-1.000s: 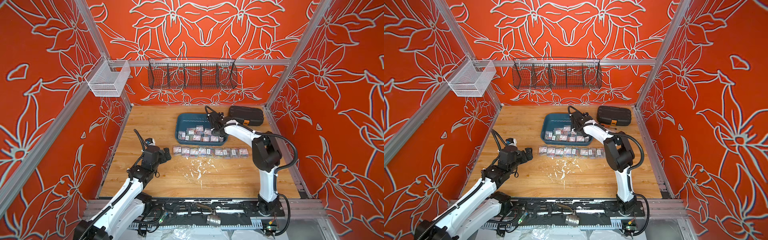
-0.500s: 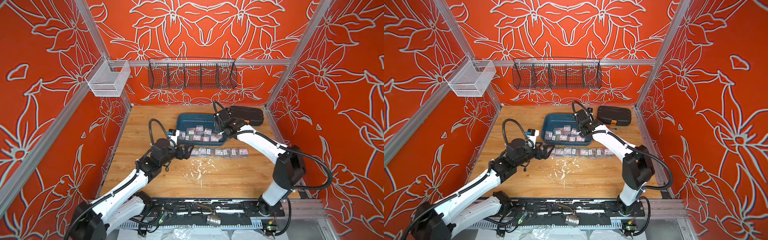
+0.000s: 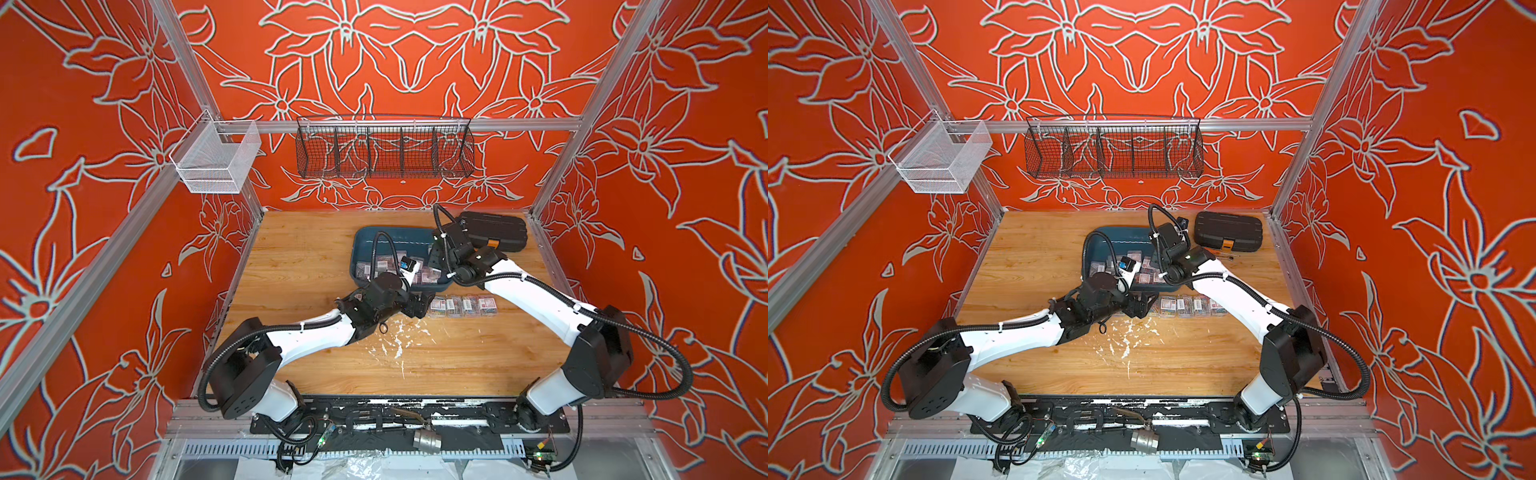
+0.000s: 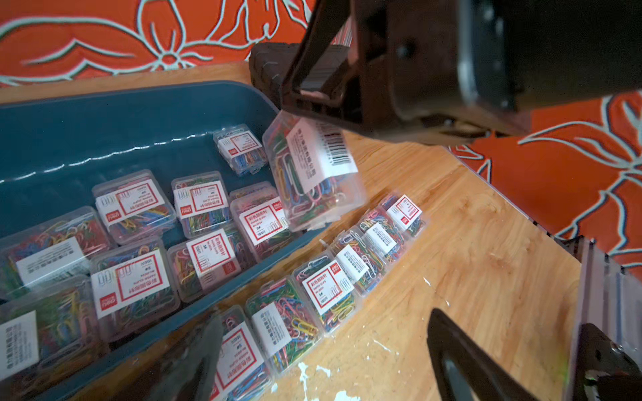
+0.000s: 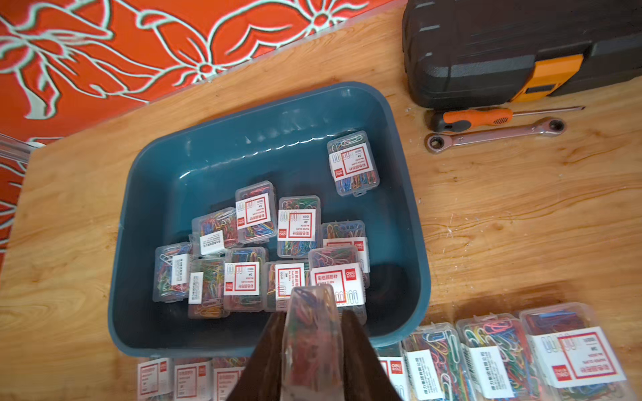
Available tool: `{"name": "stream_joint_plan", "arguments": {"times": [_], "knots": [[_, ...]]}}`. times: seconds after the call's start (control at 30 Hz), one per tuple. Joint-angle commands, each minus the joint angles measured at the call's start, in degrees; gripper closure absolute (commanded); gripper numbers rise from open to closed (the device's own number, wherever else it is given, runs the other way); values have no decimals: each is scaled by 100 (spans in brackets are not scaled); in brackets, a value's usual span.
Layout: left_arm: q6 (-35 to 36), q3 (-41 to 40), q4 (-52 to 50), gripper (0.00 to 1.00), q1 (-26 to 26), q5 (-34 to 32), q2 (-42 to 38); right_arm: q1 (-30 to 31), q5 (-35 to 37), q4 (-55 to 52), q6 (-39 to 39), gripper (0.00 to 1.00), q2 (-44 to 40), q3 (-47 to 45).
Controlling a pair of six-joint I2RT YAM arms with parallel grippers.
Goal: Take the paper clips out of the storage box
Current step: Pick up the boxed paper clips from the storage box.
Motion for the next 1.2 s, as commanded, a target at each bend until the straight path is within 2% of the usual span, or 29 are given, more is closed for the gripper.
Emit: {"name": "stream_joint_plan", "arguments": {"times": [0.0, 0.17, 0.23, 0.5, 0.6, 0.77, 1.07, 1.17], "knots": [[457, -84, 1105, 12, -151, -447, 231, 37, -306, 265, 353, 84, -223, -172], [996, -219, 1831, 13, -382, -932, 549, 37, -896, 713, 534, 84, -334, -380], [1129, -242, 1987, 17, -385, -1035, 638, 61, -1061, 788, 579, 84, -347, -411], [1675, -246, 2576, 25, -390, -1472, 1017, 160, -1284, 1067, 691, 84, -592, -719], [1717, -131, 2570, 33, -391, -1534, 1094, 174, -1288, 1083, 697, 84, -624, -756], [1674, 17, 2499, 57, -391, -1574, 1219, 179, -1322, 1109, 698, 84, -639, -756], [1549, 84, 2456, 71, -382, -1748, 1286, 196, -1396, 1218, 722, 83, -686, -804], [1464, 99, 2392, 72, -373, -1758, 1244, 204, -1391, 1247, 713, 75, -703, -808]]}}
